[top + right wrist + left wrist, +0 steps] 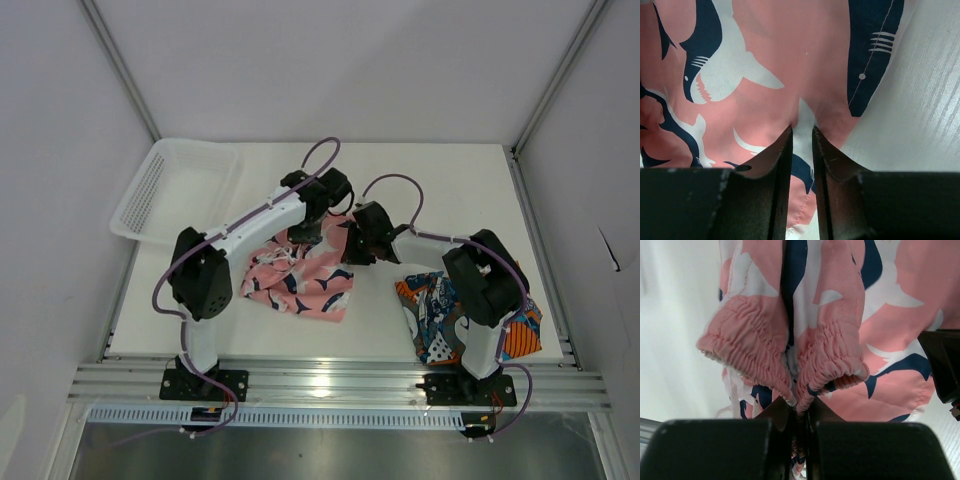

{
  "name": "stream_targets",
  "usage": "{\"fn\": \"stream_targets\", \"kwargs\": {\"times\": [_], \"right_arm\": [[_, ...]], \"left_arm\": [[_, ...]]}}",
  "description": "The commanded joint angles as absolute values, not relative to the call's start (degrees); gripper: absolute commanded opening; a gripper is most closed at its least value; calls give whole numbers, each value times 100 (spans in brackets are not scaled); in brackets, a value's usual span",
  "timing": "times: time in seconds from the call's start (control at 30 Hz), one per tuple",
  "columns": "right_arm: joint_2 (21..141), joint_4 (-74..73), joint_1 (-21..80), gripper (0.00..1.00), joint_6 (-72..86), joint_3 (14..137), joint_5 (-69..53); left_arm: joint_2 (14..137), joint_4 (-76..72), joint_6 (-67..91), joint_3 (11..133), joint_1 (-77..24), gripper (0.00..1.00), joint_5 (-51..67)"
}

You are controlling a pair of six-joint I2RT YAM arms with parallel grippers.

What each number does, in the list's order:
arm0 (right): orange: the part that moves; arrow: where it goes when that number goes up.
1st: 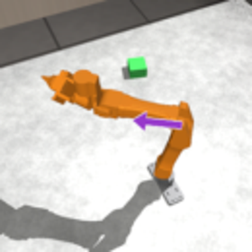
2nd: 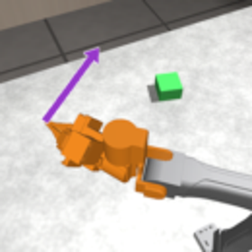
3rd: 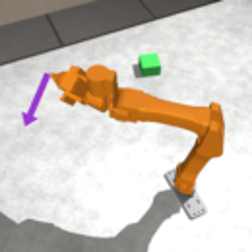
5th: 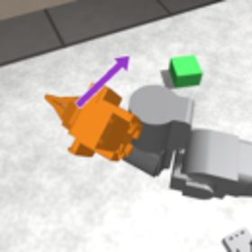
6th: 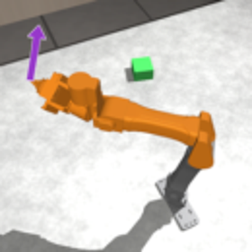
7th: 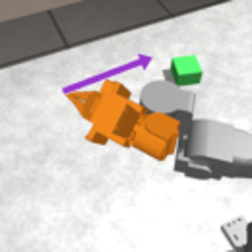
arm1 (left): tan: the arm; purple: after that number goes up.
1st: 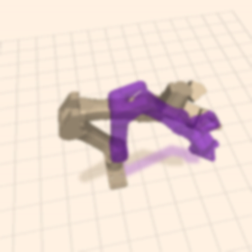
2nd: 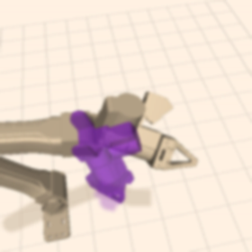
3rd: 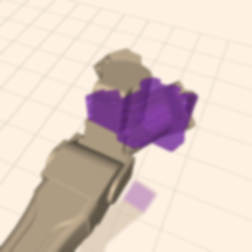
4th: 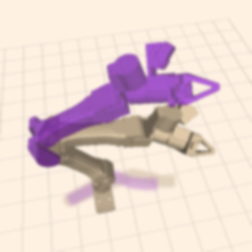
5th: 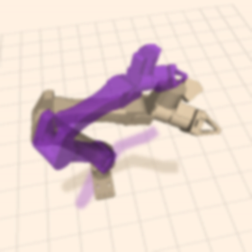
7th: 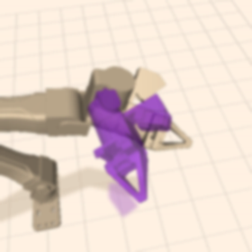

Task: Fold and stack the shorts
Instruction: Fold the shorts

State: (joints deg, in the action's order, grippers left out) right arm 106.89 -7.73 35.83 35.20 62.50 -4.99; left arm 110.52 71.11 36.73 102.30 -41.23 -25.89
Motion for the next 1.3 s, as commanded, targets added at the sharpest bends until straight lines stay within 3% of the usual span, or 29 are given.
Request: {"fn": "stream_targets", "kwargs": {"times": [0.0, 0.67, 0.97, 1.27], "right_arm": [[10802, -835, 3586, 25, 3577, 6293, -519], [10978, -887, 3542, 25, 3586, 6433, -572], [10372, -1230, 3296, 26, 3358, 6179, -264], [9915, -863, 3006, 34, 3436, 5732, -718]], "left_arm": [[11214, 6629, 3920, 9985, -4192, 0, -2147], [11461, 6609, 4236, 9905, -4728, 0, -2029], [11654, 6381, 4219, 9853, -4720, 1, -2021], [11734, 6100, 4219, 9712, -4720, 0, -1942]]}}
